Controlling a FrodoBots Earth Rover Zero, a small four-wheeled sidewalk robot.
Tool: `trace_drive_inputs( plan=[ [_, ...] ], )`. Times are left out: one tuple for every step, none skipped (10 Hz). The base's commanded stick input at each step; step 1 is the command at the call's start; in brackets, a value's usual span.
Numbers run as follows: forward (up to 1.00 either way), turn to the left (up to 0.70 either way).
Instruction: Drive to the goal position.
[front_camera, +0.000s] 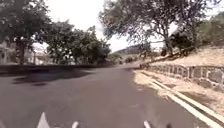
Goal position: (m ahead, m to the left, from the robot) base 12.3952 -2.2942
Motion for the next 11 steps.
trace_drive_inputs(
  plan=[
    [0.85,0.0],
    [0.85,0.0],
    [0.85,0.0],
    [0.85,0.0],
    [0.85,0.0],
    [0.85,0.0],
    [0.85,0.0],
    [0.85,0.0],
    [0.85,0.0],
    [0.85,0.0],
    [0.85,0.0]
  ],
)
